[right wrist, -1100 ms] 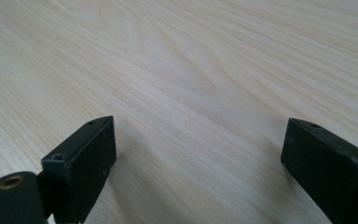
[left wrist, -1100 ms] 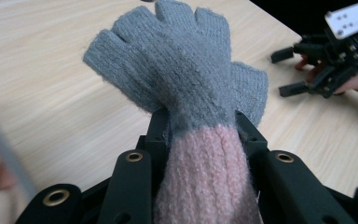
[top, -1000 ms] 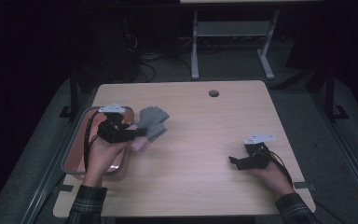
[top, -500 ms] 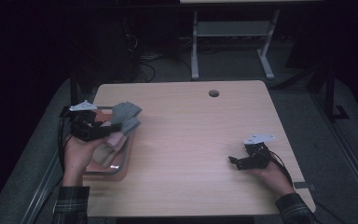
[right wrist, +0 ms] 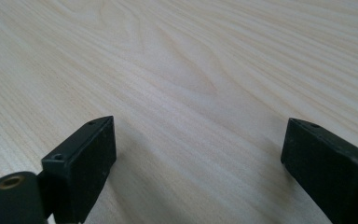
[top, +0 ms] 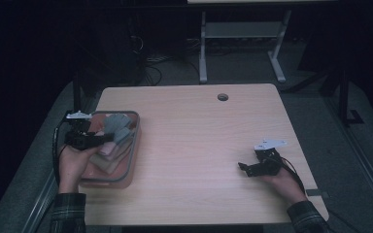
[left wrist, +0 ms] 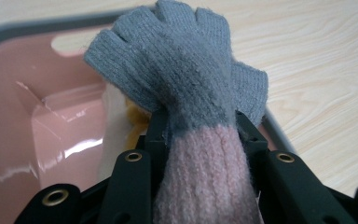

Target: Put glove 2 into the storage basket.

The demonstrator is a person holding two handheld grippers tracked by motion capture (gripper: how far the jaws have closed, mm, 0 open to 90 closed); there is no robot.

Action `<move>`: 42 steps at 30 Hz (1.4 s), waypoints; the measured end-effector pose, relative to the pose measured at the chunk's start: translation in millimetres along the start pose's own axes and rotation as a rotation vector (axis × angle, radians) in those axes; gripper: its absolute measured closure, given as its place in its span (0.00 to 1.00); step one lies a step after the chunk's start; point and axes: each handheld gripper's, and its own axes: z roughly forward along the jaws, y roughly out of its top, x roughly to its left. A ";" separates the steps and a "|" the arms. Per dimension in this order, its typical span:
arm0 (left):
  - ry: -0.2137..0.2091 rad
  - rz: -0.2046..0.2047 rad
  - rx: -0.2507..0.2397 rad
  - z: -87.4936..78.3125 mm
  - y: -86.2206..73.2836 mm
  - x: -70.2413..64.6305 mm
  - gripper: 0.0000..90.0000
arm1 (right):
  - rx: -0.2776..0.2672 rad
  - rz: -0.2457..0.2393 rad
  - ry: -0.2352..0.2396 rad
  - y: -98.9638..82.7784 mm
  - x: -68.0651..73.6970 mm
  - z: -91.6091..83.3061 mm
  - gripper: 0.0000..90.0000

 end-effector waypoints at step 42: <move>0.029 0.026 0.018 12.8 0.8 -1.5 0.21 | 0.002 0.005 0.001 0.0 0.3 -0.1 0.11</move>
